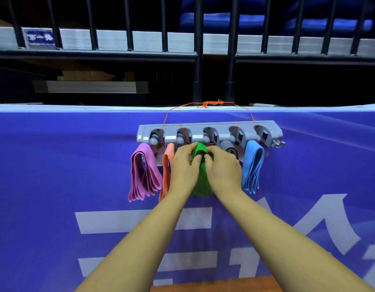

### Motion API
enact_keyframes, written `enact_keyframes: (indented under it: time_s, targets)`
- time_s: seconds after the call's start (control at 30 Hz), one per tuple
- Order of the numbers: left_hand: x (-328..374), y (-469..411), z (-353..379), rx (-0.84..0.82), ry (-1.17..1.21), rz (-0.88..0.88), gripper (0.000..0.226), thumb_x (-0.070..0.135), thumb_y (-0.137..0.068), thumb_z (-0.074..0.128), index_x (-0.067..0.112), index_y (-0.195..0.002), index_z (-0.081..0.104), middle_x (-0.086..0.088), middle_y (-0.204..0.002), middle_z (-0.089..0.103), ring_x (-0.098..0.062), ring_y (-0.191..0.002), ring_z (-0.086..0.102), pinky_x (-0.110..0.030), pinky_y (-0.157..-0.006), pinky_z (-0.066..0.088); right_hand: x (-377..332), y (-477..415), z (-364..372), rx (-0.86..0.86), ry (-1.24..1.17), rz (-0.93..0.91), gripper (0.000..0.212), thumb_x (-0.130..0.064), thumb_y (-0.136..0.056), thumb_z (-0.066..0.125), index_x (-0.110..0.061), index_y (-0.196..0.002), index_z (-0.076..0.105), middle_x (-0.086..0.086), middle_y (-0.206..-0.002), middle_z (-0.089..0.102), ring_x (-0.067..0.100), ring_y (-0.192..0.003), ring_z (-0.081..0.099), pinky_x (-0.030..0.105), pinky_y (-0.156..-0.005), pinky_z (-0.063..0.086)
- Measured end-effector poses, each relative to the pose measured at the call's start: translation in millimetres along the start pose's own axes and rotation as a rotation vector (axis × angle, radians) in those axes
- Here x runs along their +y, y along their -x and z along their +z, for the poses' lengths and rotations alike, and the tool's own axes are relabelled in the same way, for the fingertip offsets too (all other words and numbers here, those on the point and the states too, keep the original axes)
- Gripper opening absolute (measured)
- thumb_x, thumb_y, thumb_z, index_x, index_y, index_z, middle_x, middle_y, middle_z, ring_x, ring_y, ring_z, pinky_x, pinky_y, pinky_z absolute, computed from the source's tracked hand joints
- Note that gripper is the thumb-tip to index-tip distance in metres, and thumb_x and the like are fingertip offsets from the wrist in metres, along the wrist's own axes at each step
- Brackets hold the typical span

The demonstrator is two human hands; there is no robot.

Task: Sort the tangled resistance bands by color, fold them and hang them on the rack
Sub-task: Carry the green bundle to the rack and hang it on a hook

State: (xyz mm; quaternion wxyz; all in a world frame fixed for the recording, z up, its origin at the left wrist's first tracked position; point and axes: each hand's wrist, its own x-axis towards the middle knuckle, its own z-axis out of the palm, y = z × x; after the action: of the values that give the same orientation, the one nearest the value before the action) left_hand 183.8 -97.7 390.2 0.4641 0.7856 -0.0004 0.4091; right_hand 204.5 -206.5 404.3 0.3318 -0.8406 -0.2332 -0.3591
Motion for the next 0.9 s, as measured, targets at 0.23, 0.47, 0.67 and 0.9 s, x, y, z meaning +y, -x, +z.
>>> enact_keyframes:
  time_s: [0.23, 0.47, 0.67, 0.9]
  targets:
    - [2.2, 3.2, 6.1, 0.086, 0.008, 0.040, 0.039, 0.005, -0.094, 0.049, 0.013, -0.131, 0.058, 0.000, -0.130, 0.058, -0.009, -0.122, 0.052, -0.035, -0.108, 0.042, -3.3, -1.9, 7.6, 0.075, -0.300, 0.124, 0.024, -0.019, -0.086, 0.054, -0.019, -0.105, 0.069, 0.004, -0.092, 0.072, 0.026, -0.086, 0.066, 0.042, -0.075, 0.054]
    - [-0.1, 4.7, 8.7, 0.110, -0.003, 0.053, 0.036, 0.007, -0.096, 0.047, 0.014, -0.129, 0.060, 0.003, -0.127, 0.060, -0.008, -0.119, 0.053, -0.033, -0.107, 0.043, -1.6, -0.5, 10.2, 0.019, -0.169, 0.179, 0.021, -0.023, -0.089, 0.049, -0.026, -0.105, 0.061, 0.002, -0.089, 0.068, 0.029, -0.081, 0.063, 0.040, -0.068, 0.052]
    - [-3.3, 7.2, 5.6, 0.076, 0.148, -0.008, 0.034, 0.016, -0.095, 0.055, 0.022, -0.128, 0.059, 0.009, -0.125, 0.063, -0.004, -0.118, 0.057, -0.033, -0.103, 0.047, 11.6, 2.6, 14.7, -0.051, -0.241, 0.091, 0.025, -0.038, -0.091, 0.047, -0.028, -0.110, 0.059, 0.000, -0.096, 0.071, 0.028, -0.074, 0.068, 0.043, -0.068, 0.055]
    - [-0.6, 10.6, 8.6, 0.147, 0.192, -0.023, 0.029, 0.015, -0.098, 0.051, 0.021, -0.123, 0.065, 0.010, -0.120, 0.067, -0.002, -0.113, 0.059, -0.030, -0.100, 0.050, 14.7, -1.1, 18.4, 0.021, -0.414, 0.020, 0.029, -0.039, -0.095, 0.044, -0.032, -0.114, 0.065, -0.007, -0.092, 0.073, 0.023, -0.065, 0.067, 0.041, -0.064, 0.056]
